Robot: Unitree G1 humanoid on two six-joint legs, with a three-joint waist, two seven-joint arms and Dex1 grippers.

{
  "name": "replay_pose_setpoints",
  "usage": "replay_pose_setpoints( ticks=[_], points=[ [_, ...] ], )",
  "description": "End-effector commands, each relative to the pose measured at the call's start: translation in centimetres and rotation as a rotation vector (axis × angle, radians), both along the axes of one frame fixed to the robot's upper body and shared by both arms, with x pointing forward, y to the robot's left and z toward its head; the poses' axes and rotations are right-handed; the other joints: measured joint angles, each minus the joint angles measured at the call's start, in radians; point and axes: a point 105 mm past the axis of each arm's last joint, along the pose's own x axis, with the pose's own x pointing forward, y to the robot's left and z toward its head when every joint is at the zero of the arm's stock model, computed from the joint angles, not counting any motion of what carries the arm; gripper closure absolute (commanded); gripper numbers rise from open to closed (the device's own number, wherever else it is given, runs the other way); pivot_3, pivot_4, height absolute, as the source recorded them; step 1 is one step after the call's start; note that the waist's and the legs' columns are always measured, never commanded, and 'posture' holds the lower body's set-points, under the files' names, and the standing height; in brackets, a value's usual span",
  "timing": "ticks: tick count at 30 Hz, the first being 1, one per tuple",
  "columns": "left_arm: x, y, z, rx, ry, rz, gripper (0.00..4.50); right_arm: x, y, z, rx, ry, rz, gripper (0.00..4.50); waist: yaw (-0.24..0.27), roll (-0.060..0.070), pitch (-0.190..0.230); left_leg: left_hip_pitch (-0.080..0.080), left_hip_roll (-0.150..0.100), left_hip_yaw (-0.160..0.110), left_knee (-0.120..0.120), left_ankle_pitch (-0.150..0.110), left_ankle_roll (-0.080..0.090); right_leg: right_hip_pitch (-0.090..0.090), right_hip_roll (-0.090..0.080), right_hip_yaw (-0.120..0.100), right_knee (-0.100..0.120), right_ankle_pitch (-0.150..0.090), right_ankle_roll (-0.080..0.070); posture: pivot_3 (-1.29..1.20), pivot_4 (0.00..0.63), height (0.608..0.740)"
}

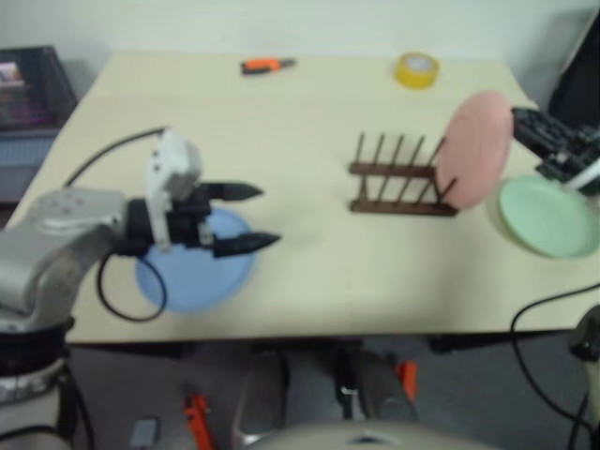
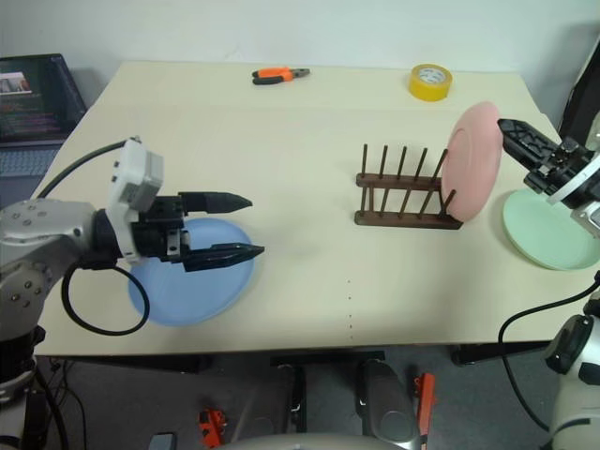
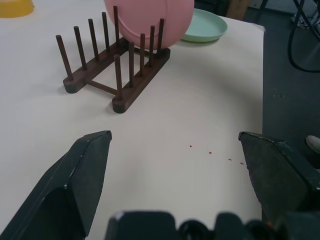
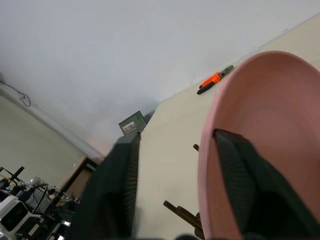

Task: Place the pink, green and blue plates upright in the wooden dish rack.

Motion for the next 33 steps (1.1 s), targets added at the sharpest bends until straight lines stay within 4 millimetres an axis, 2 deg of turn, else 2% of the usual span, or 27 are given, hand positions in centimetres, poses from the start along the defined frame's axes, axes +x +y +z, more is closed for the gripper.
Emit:
replay_pose_setpoints(
  ticks=[1, 5, 8, 10, 13, 16, 21, 26, 33],
  points=[
    [-0.2, -0.2, 1.4, 0.002, -0.07, -0.01, 0.0, -0.6, -0.9, 2.6, -0.129, -0.109, -0.064, 0.73, 0.0, 0.0, 0.0, 0.0, 0.0, 0.0, 0.0, 0.0, 0.0, 0.0, 0.0, 0.0, 0.0, 0.0, 0.0, 0.0, 0.15, 0.74],
    [-0.1, -0.3, 1.4, -0.001, -0.076, -0.011, 0.0, -1.4, -1.3, 3.6, -0.384, -0.148, -0.124, 0.73, 0.002, 0.002, 0.001, 0.0, 0.0, 0.0, 0.0, 0.0, 0.0, 0.0, 0.0, 0.0, 0.0, 0.0, 0.0, 0.0, 0.15, 0.74],
    [0.1, -0.6, 1.6, -0.015, -0.097, -0.019, 0.0, -2.8, -1.8, 3.1, -0.669, -0.133, -0.154, 0.73, 0.004, 0.002, 0.001, 0.0, 0.0, 0.0, -0.001, 0.0, 0.0, 0.0, -0.001, -0.001, -0.001, -0.001, -0.001, 0.0, 0.15, 0.74],
    [0.3, -1.0, 1.7, -0.026, -0.112, -0.022, 0.0, -3.6, -2.4, 2.1, -0.807, -0.104, -0.152, 0.73, 0.005, 0.002, 0.001, 0.0, 0.0, 0.0, -0.001, 0.0, 0.0, 0.0, -0.001, -0.001, -0.001, -0.001, -0.001, 0.0, 0.15, 0.74],
    [-0.1, -2.4, 1.4, -0.042, -0.097, -0.076, 0.0, -4.9, -4.1, -1.4, -1.045, 0.013, -0.122, 0.73, 0.008, 0.002, 0.001, 0.0, -0.001, 0.0, 0.0, 0.0, -0.001, 0.001, -0.003, -0.002, -0.001, -0.001, -0.001, 0.0, 0.15, 0.74],
    [-0.4, -3.3, 0.0, -0.015, -0.065, -0.114, 0.0, -5.4, -5.0, -3.6, -1.123, 0.073, -0.106, 0.73, 0.005, 0.002, 0.001, 0.0, -0.001, 0.0, 0.002, 0.0, 0.0, 0.001, -0.004, -0.001, -0.001, -0.001, 0.0, 0.0, 0.15, 0.74],
    [-0.5, -4.2, -0.7, -0.005, -0.05, -0.141, 0.0, -5.3, -5.9, -5.6, -1.19, 0.121, -0.11, 0.73, -0.005, 0.002, 0.001, 0.004, -0.001, 0.001, 0.002, 0.0, 0.0, 0.001, -0.004, 0.001, 0.0, 0.0, 0.001, 0.0, 0.15, 0.74],
    [-0.6, -4.7, -1.0, -0.015, -0.041, -0.148, 0.0, -2.3, -4.8, -6.7, -1.135, 0.08, -0.207, 0.73, -0.011, 0.002, 0.001, 0.005, -0.001, 0.0, 0.002, 0.0, -0.001, 0.002, -0.002, 0.0, 0.0, 0.0, 0.001, 0.0, 0.15, 0.74],
    [0.2, -4.8, -0.7, -0.025, -0.066, -0.104, 0.0, 1.4, -4.1, -9.0, -1.107, 0.129, -0.344, 0.73, -0.013, 0.002, 0.001, 0.004, -0.001, 0.001, 0.001, 0.0, 0.0, 0.002, 0.0, 0.002, 0.001, 0.0, 0.001, 0.0, 0.15, 0.74]
  ],
)
